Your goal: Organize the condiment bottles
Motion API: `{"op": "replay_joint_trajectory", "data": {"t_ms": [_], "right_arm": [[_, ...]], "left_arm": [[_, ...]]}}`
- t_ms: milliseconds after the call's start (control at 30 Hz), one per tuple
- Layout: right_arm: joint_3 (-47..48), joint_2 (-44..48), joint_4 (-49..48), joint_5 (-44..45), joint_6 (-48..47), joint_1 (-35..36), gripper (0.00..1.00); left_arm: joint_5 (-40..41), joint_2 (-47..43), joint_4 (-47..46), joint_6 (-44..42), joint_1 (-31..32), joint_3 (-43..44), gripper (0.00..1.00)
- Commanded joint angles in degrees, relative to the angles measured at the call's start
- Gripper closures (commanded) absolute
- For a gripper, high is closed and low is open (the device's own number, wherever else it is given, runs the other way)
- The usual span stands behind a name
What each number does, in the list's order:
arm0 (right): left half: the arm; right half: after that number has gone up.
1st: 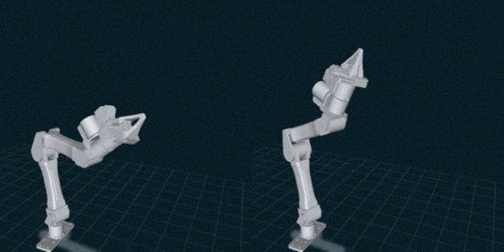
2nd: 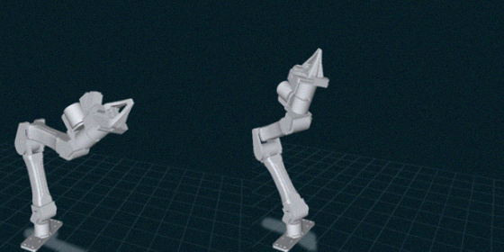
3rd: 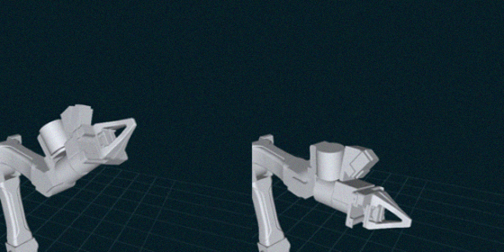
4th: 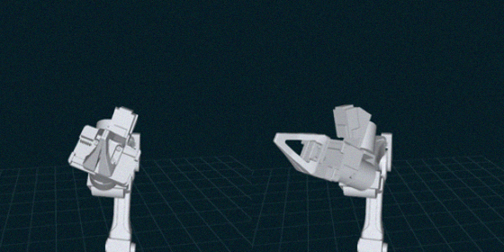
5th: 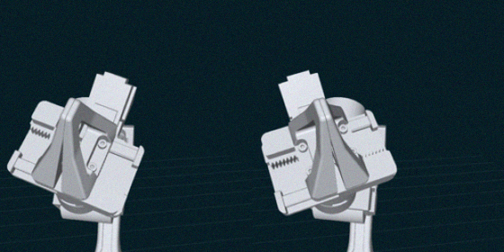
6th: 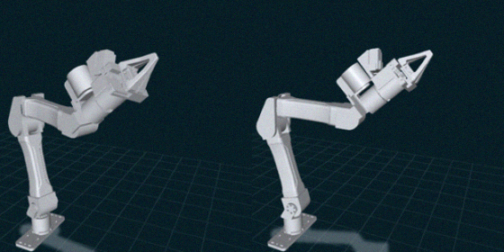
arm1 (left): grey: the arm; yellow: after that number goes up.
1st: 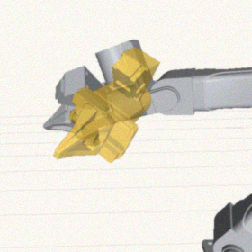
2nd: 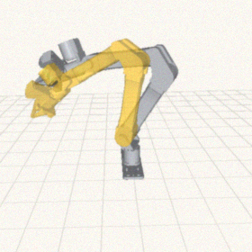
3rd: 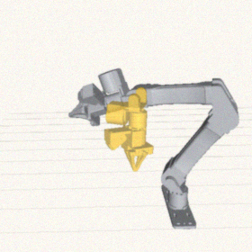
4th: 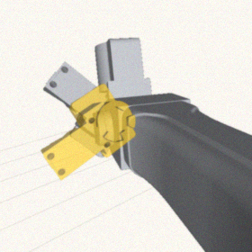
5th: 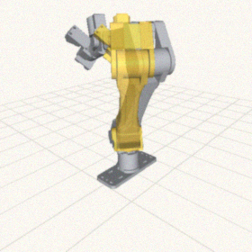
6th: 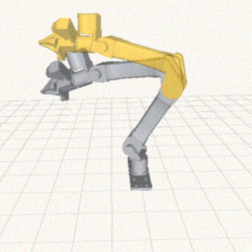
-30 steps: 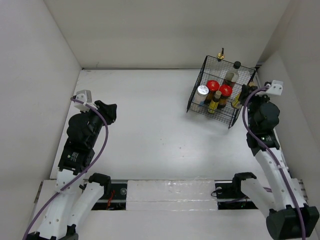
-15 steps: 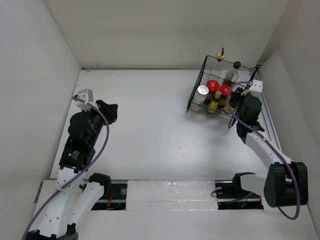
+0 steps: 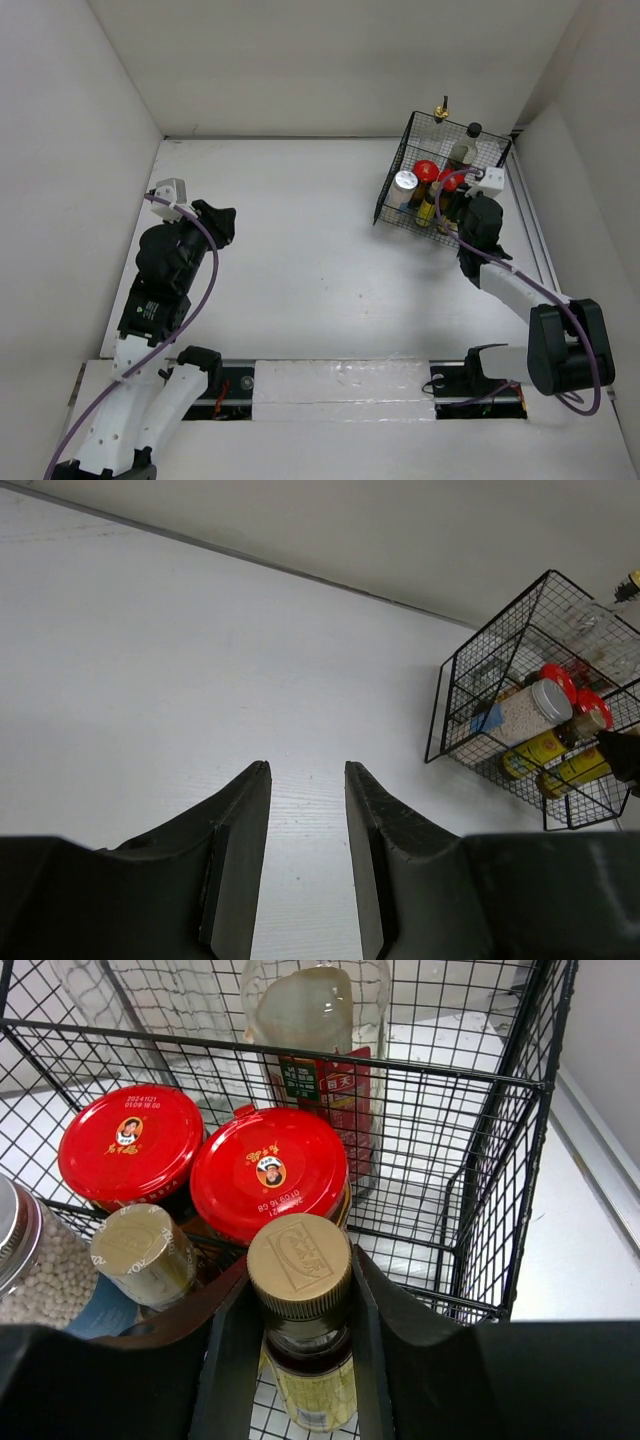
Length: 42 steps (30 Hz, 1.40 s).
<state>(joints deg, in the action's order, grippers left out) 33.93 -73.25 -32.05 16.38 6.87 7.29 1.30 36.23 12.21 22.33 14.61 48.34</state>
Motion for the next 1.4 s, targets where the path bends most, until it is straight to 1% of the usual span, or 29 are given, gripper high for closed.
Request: {"op": "replay_joint_trajectory", "data": {"t_ms": [0,100,133,167,200,233,300,333,367,433,667,767,900,933,1000,1033,1100,1200,1233,1267,1333,1367], "right_arm": [[0.0,0.8,-4.6,4.3,0.5,0.6,0.8],[0.1,1.5,-2.7,5.1,0.5,1.1,0.78],[0.6,2.3,0.6,5.1,1.5,1.1,0.76],[0.6,2.3,1.4,5.1,1.5,1.1,0.73],[1.1,2.3,2.1,5.1,1.5,1.1,0.67],[1.7,2.3,3.0,4.4,2.0,1.1,0.64],[1.8,1.8,4.5,3.5,2.7,0.6,0.62],[1.8,1.8,5.2,2.9,3.5,0.6,0.59],[1.8,1.8,5.2,2.3,4.2,-0.1,0.59],[1.2,1.8,5.7,1.1,4.2,-0.1,0.52],[0.7,3.6,6.2,1.1,4.7,-0.1,0.5],[0.7,6.3,6.7,1.7,4.7,-0.1,0.5],[2.3,10.4,8.1,2.2,4.7,1.1,0.45],[2.3,12.7,8.1,2.3,4.7,1.1,0.43],[2.9,15.3,8.1,1.6,3.9,3.2,0.37],[3.4,16.6,8.1,1.6,3.3,4.1,0.3],[4.2,20.0,8.1,0.9,1.4,6.0,0.21],[7.5,22.1,8.8,-3.9,-1.6,9.1,0.0],[8.5,22.6,8.8,-8.3,-2.2,10.9,0.0],[10.6,22.6,9.4,-10.6,-2.7,11.9,0.0],[12.6,21.7,9.4,-15.5,-4.0,14.5,0.0],[14.4,21.0,9.4,-19.3,-4.6,17.6,0.0]], "left_arm": [[-0.4,0.1,-2.5,-0.4,-0.2,-0.1,0.69],[-0.4,0.6,-2.5,-0.4,-0.2,-0.1,0.69],[-0.4,0.6,-2.5,-0.4,-0.2,-0.1,0.67],[-0.4,0.6,-2.5,-0.4,-0.2,-0.1,0.67],[-0.4,0.6,-2.5,-0.4,-0.2,-0.1,0.67],[-0.4,0.6,-2.5,-0.4,-0.2,-0.1,0.67],[-0.9,0.6,-2.5,-0.4,-0.2,-0.1,0.67],[-0.9,0.6,-2.5,-0.4,-0.2,-0.1,0.67],[-0.9,0.6,-2.5,-0.4,-0.2,-0.1,0.67],[-0.4,0.6,-2.5,-0.4,-0.2,-0.1,0.67],[-0.9,0.1,-2.5,-0.4,-0.2,-0.1,0.67],[-0.3,0.1,-2.5,-0.4,-0.2,-0.1,0.67],[-0.3,0.1,-2.0,-0.4,-0.2,-0.1,0.67],[-0.3,0.1,-2.0,-0.4,-0.2,-0.1,0.67],[-0.3,0.1,-2.0,-0.4,-0.2,-0.1,0.67],[-0.9,0.1,-2.0,-0.4,-0.2,-0.1,0.67],[-1.6,0.1,-2.0,-0.9,-0.2,0.5,0.66],[-1.6,0.1,-2.0,-0.9,-0.2,0.5,0.65],[-1.0,0.1,-2.0,-0.9,-0.2,0.5,0.64],[-0.9,0.1,-1.5,-0.9,-0.2,0.5,0.62],[-0.9,-0.5,-1.5,-0.9,-0.2,0.5,0.46],[-0.9,-0.5,-1.5,-0.9,-0.2,0.5,0.37]]}}
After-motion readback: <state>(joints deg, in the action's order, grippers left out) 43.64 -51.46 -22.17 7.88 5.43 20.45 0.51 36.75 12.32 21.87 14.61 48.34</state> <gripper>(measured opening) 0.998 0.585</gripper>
